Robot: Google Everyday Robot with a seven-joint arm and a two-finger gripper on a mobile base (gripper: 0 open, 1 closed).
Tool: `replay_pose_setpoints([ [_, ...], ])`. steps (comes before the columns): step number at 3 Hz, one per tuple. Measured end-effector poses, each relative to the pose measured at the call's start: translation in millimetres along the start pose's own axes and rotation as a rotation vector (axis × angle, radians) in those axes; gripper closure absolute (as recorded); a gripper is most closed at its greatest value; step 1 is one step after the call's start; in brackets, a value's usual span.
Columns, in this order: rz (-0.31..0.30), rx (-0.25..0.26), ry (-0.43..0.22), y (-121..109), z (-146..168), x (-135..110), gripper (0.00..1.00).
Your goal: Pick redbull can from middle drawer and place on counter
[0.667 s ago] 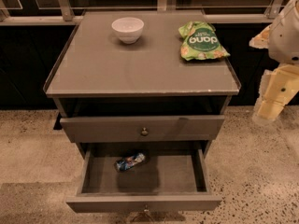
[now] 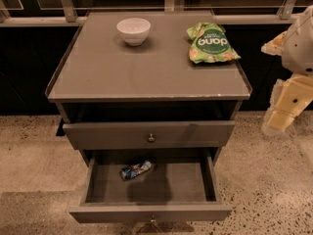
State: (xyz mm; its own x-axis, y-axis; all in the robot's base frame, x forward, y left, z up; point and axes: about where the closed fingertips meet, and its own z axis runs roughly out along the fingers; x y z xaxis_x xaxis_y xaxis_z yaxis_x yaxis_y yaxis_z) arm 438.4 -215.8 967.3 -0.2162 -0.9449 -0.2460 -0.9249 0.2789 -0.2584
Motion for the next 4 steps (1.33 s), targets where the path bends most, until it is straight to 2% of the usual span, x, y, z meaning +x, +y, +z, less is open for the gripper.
replay_pose_setpoints([
  [1,-0.001,-0.025,-0.111,19.1,41.8,2.6,0.0],
  [2,0.043,-0.079,-0.252,40.2,114.5,9.5,0.0],
  [3,0.069,-0.082,-0.312,33.6,167.8,9.9,0.0],
  [4,0.072,-0.074,-0.314,31.2,168.6,9.3,0.0],
])
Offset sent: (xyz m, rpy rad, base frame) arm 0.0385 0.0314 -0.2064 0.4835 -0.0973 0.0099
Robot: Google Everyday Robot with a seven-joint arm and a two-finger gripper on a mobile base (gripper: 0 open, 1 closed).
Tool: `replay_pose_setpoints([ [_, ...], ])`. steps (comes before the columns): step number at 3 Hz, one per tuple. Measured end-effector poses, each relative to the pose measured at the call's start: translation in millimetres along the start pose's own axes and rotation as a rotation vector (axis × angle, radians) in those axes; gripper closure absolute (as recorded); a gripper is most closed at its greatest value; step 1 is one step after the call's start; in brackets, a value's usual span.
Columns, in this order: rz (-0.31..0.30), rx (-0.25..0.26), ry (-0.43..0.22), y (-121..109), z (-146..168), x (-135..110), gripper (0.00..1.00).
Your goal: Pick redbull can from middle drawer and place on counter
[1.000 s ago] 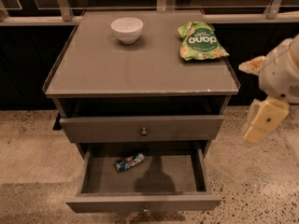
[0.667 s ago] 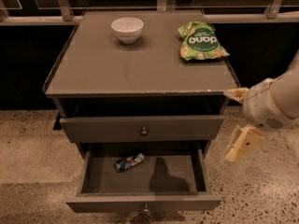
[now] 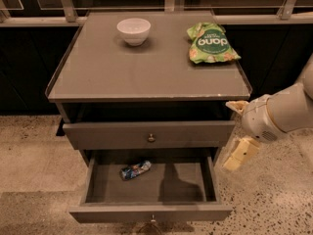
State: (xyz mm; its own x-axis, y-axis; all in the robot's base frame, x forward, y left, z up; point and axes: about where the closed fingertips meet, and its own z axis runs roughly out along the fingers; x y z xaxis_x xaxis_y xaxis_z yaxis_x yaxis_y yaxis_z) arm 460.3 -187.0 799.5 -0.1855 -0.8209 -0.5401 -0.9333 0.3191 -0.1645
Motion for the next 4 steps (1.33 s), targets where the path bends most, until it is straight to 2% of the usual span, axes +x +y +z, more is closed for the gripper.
replay_pose_setpoints([
  [1,-0.011,0.018,-0.029,10.0,3.8,-1.2,0.0],
  [2,0.05,0.022,-0.1,24.6,40.9,16.9,0.0],
  [3,0.128,0.023,-0.177,34.1,98.3,40.7,0.0],
  [4,0.187,-0.035,-0.219,40.0,155.1,58.6,0.0],
])
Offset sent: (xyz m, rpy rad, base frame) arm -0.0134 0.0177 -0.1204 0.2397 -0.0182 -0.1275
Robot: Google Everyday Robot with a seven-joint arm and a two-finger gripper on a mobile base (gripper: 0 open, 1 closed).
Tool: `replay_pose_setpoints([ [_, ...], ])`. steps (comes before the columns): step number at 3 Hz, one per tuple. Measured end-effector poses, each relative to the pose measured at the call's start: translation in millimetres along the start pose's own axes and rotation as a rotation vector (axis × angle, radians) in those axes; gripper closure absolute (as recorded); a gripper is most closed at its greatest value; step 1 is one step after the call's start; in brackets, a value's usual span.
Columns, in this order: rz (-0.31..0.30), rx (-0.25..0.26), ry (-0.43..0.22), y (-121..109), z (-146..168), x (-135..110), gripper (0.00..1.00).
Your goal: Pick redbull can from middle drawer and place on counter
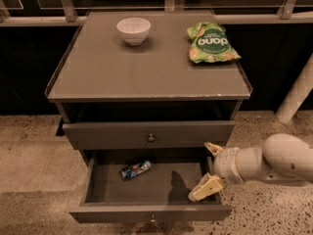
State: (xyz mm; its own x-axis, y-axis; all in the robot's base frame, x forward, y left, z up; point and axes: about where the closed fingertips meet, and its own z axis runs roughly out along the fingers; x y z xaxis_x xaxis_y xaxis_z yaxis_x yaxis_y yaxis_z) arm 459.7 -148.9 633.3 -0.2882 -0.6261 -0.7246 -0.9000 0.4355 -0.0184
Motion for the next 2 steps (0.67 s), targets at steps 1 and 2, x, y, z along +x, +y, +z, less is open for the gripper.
replay_pose_setpoints([
  [1,0.018,-0.018,-0.005,2.6,9.0,8.1,0.0],
  [2,0.013,0.024,-0.022,3.6,4.1,8.2,0.0],
])
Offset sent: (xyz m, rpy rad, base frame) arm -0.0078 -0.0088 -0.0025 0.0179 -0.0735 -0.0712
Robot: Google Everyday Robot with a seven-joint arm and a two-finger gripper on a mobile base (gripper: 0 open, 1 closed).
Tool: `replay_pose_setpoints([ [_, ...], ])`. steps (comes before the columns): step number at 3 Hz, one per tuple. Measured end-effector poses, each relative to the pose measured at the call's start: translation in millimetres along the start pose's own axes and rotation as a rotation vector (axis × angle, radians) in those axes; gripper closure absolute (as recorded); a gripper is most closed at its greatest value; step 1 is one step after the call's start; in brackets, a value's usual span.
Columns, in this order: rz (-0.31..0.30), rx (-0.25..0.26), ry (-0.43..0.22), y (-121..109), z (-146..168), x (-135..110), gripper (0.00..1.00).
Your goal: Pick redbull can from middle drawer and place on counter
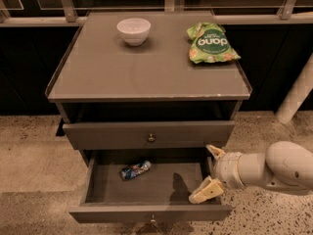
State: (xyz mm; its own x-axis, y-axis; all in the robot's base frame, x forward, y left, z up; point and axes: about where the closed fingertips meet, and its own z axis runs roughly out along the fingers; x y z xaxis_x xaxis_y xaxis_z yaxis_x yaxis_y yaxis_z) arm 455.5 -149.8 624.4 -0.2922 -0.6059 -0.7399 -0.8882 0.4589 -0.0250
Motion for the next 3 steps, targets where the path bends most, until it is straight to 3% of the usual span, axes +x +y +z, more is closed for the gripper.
replay_pose_setpoints([
  [1,0.007,0.03,-0.04,-1.4,14.2,8.3,0.0],
  [2,0.014,0.029,-0.081,-5.2,40.1,16.0,0.0],
  [3,0.046,-0.004,-0.117,-7.5,75.0,25.6,0.0],
])
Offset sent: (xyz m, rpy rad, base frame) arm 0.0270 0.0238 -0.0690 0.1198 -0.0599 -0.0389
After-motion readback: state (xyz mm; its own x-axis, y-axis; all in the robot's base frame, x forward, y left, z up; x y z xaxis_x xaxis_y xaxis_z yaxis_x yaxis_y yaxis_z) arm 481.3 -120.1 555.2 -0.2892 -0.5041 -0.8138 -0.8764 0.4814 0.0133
